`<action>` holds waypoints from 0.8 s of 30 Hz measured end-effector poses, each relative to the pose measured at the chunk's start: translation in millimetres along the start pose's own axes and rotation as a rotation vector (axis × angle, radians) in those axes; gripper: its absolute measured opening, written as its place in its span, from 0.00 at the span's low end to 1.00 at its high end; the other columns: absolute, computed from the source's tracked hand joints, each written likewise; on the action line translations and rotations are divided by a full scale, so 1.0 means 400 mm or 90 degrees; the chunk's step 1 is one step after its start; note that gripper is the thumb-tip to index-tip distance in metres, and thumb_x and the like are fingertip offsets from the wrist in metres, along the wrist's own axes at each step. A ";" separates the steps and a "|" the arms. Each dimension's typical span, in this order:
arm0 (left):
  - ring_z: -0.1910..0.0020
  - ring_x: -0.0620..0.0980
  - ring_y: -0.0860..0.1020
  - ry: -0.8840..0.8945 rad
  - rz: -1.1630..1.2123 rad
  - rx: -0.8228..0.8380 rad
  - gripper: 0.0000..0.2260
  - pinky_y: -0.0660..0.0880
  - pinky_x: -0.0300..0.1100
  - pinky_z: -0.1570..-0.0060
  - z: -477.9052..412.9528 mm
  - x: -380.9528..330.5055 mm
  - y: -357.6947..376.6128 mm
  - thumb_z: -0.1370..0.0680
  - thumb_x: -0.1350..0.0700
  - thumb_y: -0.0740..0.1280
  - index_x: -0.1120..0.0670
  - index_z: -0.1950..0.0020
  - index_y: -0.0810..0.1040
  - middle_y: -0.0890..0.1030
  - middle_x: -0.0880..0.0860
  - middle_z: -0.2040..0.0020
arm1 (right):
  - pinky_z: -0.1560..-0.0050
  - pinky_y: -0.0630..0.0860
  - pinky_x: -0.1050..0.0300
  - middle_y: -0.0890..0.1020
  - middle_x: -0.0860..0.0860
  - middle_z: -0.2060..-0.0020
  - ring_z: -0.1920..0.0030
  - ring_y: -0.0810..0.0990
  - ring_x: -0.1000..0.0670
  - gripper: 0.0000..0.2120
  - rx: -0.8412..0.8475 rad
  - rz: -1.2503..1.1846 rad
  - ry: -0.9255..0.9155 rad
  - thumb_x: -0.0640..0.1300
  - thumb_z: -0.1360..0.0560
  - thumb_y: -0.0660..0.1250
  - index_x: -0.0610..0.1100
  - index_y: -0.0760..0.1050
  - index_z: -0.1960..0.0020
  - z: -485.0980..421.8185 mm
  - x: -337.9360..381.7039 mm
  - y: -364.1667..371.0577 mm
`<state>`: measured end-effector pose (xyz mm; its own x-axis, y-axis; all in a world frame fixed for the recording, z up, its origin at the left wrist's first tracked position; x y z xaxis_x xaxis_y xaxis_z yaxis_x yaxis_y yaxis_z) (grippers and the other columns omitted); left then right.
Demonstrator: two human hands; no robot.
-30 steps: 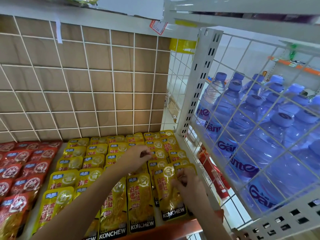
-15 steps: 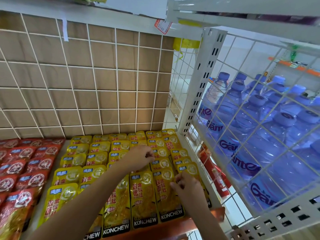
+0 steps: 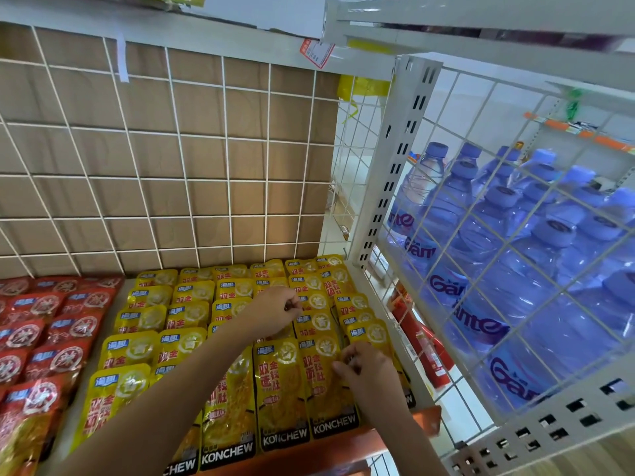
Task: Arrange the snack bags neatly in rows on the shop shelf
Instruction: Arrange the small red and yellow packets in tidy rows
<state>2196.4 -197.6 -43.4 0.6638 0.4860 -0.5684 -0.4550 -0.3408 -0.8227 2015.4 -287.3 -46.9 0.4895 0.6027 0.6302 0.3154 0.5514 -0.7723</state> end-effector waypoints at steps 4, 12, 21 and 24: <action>0.56 0.45 0.74 0.007 0.019 0.002 0.04 0.70 0.31 0.59 0.002 -0.003 -0.003 0.23 0.57 0.66 0.57 0.52 0.78 0.78 0.50 0.55 | 0.71 0.64 0.70 0.72 0.60 0.68 0.67 0.70 0.64 0.07 0.011 0.044 -0.017 0.50 0.26 0.67 0.52 0.69 0.55 -0.002 0.008 -0.001; 0.54 0.42 0.75 -0.010 0.033 0.007 0.04 0.68 0.32 0.56 0.005 -0.005 -0.002 0.24 0.58 0.67 0.55 0.50 0.79 0.79 0.47 0.54 | 0.70 0.65 0.66 0.73 0.57 0.68 0.65 0.73 0.54 0.09 -0.093 0.051 -0.075 0.51 0.26 0.67 0.46 0.75 0.51 -0.016 0.012 -0.041; 0.31 0.48 0.64 -0.070 -0.104 -0.095 0.17 0.61 0.44 0.33 0.113 -0.066 -0.013 0.20 0.54 0.58 0.48 0.31 0.67 0.68 0.48 0.32 | 0.60 0.74 0.59 0.79 0.54 0.61 0.61 0.77 0.53 0.07 -0.047 0.019 -0.098 0.47 0.24 0.65 0.49 0.78 0.47 -0.098 0.018 -0.083; 0.27 0.47 0.56 -0.091 -0.158 -0.089 0.19 0.50 0.44 0.28 0.173 -0.075 -0.001 0.18 0.52 0.53 0.49 0.26 0.58 0.60 0.46 0.27 | 0.63 0.70 0.68 0.76 0.56 0.60 0.60 0.75 0.57 0.08 0.020 0.052 -0.139 0.47 0.25 0.66 0.47 0.78 0.46 -0.111 0.033 -0.064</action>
<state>2135.6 -156.2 -26.2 0.6499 0.6731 -0.3529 -0.1960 -0.3002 -0.9335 2049.7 -319.0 -22.4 0.3235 0.7546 0.5708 0.2556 0.5112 -0.8206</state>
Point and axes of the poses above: each hand's wrist, its own z-axis away from the middle knuckle, its own y-axis out of the palm, x = y × z, the point moved 3 cm from there along -z, towards the middle knuckle
